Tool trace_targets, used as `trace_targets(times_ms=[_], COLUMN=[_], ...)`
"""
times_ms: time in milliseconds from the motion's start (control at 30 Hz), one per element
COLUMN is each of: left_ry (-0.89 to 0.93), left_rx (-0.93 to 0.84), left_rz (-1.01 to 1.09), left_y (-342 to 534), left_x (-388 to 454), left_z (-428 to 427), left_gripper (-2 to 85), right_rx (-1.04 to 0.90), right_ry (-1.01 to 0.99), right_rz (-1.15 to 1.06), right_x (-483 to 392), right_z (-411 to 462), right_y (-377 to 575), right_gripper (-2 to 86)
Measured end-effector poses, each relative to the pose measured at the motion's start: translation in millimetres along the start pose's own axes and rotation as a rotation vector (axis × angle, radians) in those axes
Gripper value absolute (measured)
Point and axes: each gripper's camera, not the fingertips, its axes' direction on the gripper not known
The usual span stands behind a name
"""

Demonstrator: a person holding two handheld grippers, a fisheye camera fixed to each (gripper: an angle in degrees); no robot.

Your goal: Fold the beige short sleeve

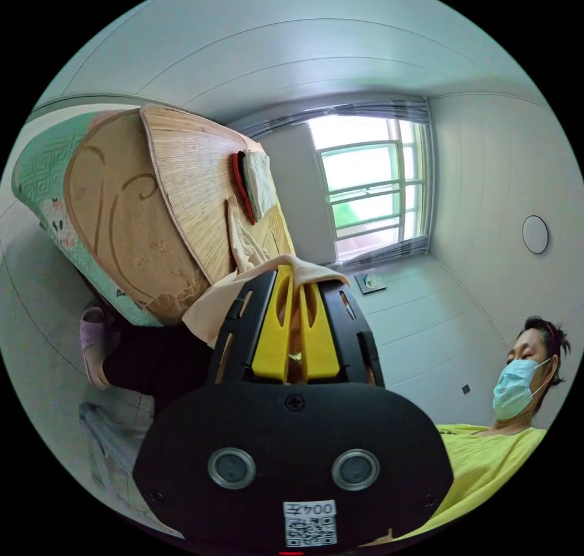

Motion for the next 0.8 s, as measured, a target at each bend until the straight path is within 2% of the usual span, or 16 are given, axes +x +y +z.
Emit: trace_targets(times_ms=[67, 167, 300, 367, 433, 567, 667, 767, 800], left_ry=[0.002, 0.002, 0.003, 0.002, -0.008, -0.077, -0.092, 0.039, 0.117], left_rx=[-0.006, -0.011, -0.026, -0.031, -0.028, 0.011, 0.051, -0.055, -0.161], left_rz=[0.002, 0.007, 0.030, 0.039, 0.047, 0.021, -0.148, -0.295, -0.329], left_y=[-2.3, -5.8, -9.4, -11.4, -14.9, -20.8, -15.5, 8.8, 25.0], left_x=[1.7, 4.4, 9.3, 11.1, 12.7, 4.1, -26.7, -53.2, -53.6], left_z=[0.8, 1.7, 2.8, 2.8, -0.5, -15.6, -32.4, -31.1, -21.6], left_gripper=[-0.1, -0.1, -0.1, 0.0, 0.0, 0.1, 0.1, 0.3, 0.4], right_rx=[0.061, 0.123, 0.092, 0.136, 0.216, 0.428, 0.572, 0.661, 0.679], right_ry=[-0.109, -0.224, -0.149, -0.080, -0.082, -0.103, -0.180, -0.268, -0.284], right_rz=[0.093, 0.106, 0.101, 0.131, 0.112, -0.061, -0.272, -0.490, -0.534], right_x=[27.1, 29.0, 15.2, 13.3, 6.8, -35.5, -77.5, -121.5, -129.5], right_z=[0.8, 3.0, 18.0, 17.8, 7.4, -40.6, -92.1, -143.2, -152.0], right_y=[5.3, 2.7, -5.3, -2.1, 10.1, 59.7, 108.5, 169.0, 182.5], right_gripper=[13.6, 12.8, 8.8, 3.5, 1.8, -0.1, -0.5, -0.7, -0.8])
